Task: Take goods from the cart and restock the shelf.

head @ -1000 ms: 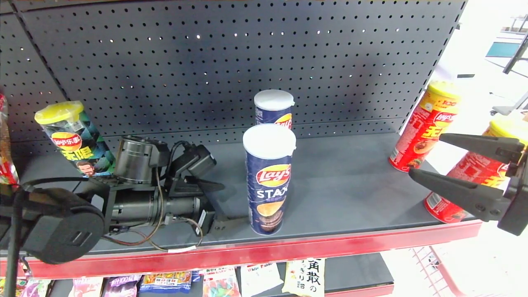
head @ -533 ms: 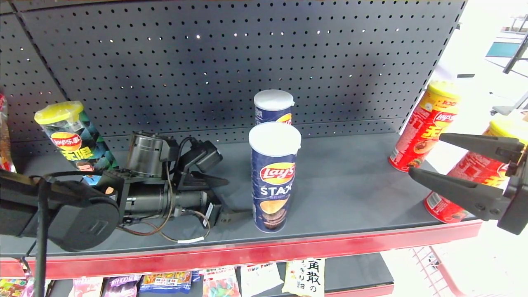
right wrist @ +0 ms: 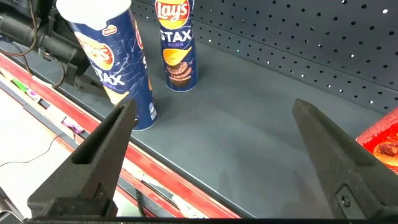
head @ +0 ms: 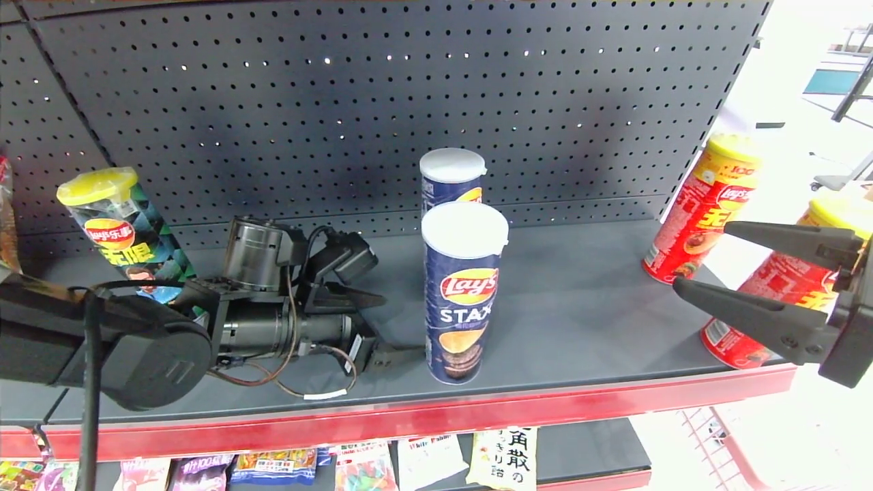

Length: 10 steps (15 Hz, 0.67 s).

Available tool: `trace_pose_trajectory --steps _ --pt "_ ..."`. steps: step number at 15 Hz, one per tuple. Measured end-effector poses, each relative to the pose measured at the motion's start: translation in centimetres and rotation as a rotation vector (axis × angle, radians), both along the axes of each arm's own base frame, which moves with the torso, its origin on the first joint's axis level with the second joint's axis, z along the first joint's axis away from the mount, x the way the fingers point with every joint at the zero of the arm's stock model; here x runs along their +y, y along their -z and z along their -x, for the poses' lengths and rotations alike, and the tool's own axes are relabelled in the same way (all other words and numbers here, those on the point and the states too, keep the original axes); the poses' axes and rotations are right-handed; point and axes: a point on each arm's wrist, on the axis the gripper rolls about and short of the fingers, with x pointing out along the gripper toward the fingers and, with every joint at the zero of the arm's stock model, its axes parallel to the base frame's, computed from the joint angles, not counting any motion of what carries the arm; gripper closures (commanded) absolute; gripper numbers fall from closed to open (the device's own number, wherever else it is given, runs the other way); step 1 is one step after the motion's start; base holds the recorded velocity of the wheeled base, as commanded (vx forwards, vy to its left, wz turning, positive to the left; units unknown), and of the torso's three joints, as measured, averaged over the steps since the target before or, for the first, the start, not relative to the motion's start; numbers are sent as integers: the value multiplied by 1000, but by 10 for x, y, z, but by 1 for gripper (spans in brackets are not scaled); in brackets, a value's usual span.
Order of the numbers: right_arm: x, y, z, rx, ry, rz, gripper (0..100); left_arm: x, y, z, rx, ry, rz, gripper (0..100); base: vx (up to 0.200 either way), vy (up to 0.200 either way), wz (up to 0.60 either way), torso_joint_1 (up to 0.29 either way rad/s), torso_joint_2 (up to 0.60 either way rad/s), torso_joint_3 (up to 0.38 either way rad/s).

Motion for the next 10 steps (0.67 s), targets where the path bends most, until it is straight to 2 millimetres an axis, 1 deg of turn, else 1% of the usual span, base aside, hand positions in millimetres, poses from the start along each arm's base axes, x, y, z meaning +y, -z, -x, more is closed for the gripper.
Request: trace_pose_trajectory --steps 7,9,10 --pt "1 1 -1 7 -1 3 0 -2 1 -3 -1 2 0 0 0 0 0 0 0 0" --pt "1 7 -1 27 -4 13 0 0 -2 0 -9 -18 -6 0 0 0 0 0 0 0" --pt "1 12 -2 45 -10 23 0 2 -7 4 -20 -35 -5 0 0 0 0 0 0 0"
